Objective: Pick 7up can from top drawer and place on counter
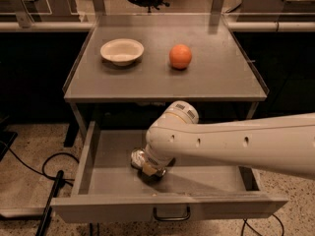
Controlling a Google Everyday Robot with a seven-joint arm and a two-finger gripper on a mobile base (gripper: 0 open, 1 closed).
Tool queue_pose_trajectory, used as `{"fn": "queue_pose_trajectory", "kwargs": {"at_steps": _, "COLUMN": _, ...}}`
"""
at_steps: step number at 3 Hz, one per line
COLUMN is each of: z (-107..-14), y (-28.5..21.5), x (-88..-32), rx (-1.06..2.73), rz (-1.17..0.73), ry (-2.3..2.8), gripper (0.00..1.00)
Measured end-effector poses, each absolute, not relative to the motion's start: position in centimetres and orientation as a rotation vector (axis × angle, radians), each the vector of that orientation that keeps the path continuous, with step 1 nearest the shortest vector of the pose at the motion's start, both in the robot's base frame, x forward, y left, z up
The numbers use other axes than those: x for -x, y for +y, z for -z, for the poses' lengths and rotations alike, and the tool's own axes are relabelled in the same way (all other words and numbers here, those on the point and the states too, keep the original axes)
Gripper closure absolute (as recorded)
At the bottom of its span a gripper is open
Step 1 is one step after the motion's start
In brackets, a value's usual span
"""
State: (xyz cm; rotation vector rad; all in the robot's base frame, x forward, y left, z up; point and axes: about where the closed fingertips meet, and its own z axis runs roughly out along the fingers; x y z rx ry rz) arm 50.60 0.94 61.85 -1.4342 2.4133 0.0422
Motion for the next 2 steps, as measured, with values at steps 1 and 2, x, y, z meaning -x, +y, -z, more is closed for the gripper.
{"fn": "queue_pose_trajectory", "kwargs": {"at_steps": 1, "z": -61.86, "y": 0.94, "x": -50.59, "rx": 1.434, "rz": -0.042, "ry": 2.413, "gripper": 1.0}}
{"fn": "queue_pose_trajectory", "kwargs": {"at_steps": 2, "z": -61.86, "y": 0.94, "x": -50.59, "rx": 1.434, "rz": -0.042, "ry": 2.413, "gripper": 1.0}}
